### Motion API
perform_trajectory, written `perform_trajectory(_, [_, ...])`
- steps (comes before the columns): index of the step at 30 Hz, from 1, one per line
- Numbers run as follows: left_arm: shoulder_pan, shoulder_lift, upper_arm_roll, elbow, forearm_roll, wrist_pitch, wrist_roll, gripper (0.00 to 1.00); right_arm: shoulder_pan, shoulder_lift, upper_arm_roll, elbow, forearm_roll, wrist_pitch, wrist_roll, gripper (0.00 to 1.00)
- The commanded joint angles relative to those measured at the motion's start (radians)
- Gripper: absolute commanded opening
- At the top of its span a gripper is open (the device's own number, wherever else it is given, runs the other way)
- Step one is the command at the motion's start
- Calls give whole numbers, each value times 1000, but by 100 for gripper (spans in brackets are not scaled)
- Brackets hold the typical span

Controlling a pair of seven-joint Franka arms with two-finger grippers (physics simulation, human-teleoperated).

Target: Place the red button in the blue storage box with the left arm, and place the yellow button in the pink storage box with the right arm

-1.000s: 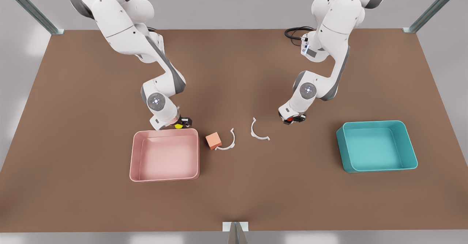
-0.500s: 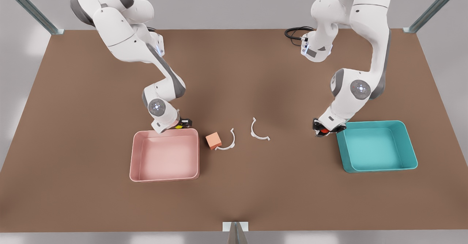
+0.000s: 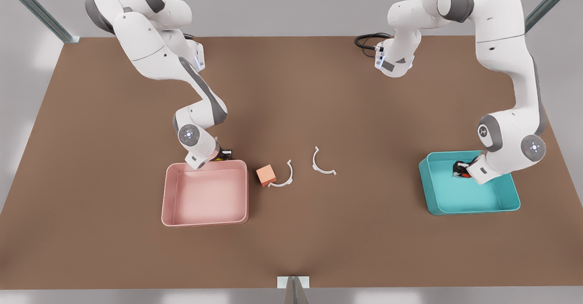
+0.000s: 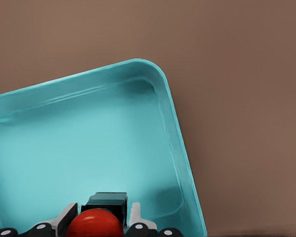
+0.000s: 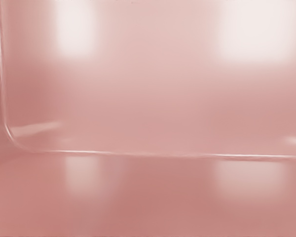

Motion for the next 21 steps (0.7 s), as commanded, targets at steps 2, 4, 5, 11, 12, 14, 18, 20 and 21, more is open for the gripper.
perform_trajectory(2, [0,12,0,6,-24,-20,447,100,-3,-2,0,0,-15,-2,-138,36])
perform_trajectory(4, [-3,6,0,16,-24,-20,404,100,2,-18,-14,-13,-15,-5,-160,36])
perform_trajectory(5, [-13,-13,-3,29,-25,-20,307,100,2,-19,-19,-24,-15,-4,-165,36])
perform_trajectory(11, [-194,-83,-5,321,-13,-279,-492,100,1,-67,-25,-115,-15,38,-177,36])
perform_trajectory(12, [-199,-99,-5,375,-11,-364,-497,100,-1,-77,-25,-124,-15,38,-177,36])
perform_trajectory(14, [-202,-187,-15,383,48,-425,-503,100,-9,-102,-25,-131,-15,33,-180,36])
perform_trajectory(18, [-208,-192,-69,449,82,-505,-587,100,-15,-126,-23,-92,-15,-62,-185,37])
perform_trajectory(20, [-207,-191,-67,466,81,-507,-589,100,-13,-134,-43,-79,-16,-102,-230,37])
perform_trajectory(21, [-208,-188,-69,467,79,-510,-589,100,-12,-142,-57,-84,-16,-102,-238,37])
